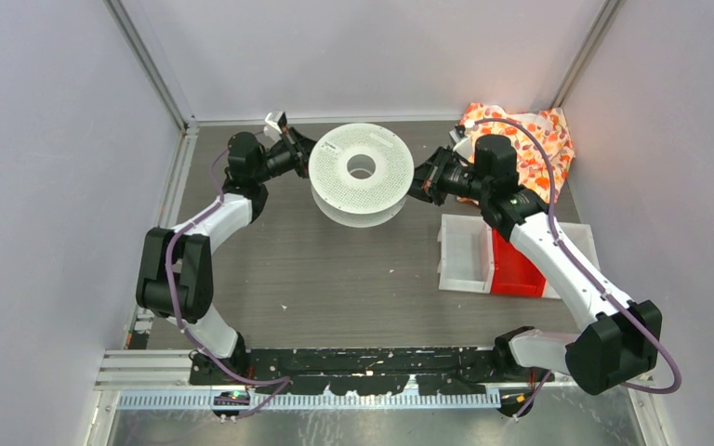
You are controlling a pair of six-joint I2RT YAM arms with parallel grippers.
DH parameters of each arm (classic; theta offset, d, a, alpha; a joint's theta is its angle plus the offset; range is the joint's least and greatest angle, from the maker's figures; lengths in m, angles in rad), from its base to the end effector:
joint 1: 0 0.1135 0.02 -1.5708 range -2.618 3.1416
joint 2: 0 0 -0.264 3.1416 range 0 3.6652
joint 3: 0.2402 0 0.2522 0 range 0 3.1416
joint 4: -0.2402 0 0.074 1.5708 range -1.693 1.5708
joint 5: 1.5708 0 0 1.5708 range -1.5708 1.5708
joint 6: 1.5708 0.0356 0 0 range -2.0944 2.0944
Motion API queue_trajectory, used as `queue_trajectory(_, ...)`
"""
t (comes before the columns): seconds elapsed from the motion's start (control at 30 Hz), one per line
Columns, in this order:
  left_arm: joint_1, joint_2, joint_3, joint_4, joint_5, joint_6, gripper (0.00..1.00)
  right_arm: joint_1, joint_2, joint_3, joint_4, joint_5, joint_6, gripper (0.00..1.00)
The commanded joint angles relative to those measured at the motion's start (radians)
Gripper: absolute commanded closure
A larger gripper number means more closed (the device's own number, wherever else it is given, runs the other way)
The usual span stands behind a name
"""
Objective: Wrap the cables
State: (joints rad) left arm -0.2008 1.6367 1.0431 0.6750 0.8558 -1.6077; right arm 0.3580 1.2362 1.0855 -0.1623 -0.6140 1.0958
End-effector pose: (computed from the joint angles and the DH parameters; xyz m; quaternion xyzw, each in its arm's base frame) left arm 0.3582 -0.1003 0.2976 -0.1662 0.6676 -0.6997 0.1926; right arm 0.2575 0.1182 0.3537 0.1122 0.7831 0.5553 0.2566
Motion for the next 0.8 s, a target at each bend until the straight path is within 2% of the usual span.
queue_trajectory(0.0,0.006,-0.021,0.057,0.021,-0.001,0.009,1.00,-0.001,-0.005,0.050,-0.034,-0.069,-0.042,0.99)
queue_trajectory(0.23,0.006,-0.032,0.086,-0.062,0.010,0.084,0.99,-0.001,0.016,0.120,-0.126,-0.139,-0.141,0.99)
queue_trajectory(0.3,0.006,-0.035,0.098,-0.078,0.012,0.093,1.00,-0.005,0.030,0.121,-0.100,-0.188,-0.132,0.99)
queue_trajectory(0.43,0.006,-0.030,0.096,-0.061,0.008,0.070,1.00,-0.006,0.045,0.115,-0.097,-0.174,-0.119,0.99)
queue_trajectory(0.77,0.005,-0.028,0.057,0.030,-0.009,0.040,1.00,-0.010,0.089,-0.051,0.290,-0.211,0.161,0.99)
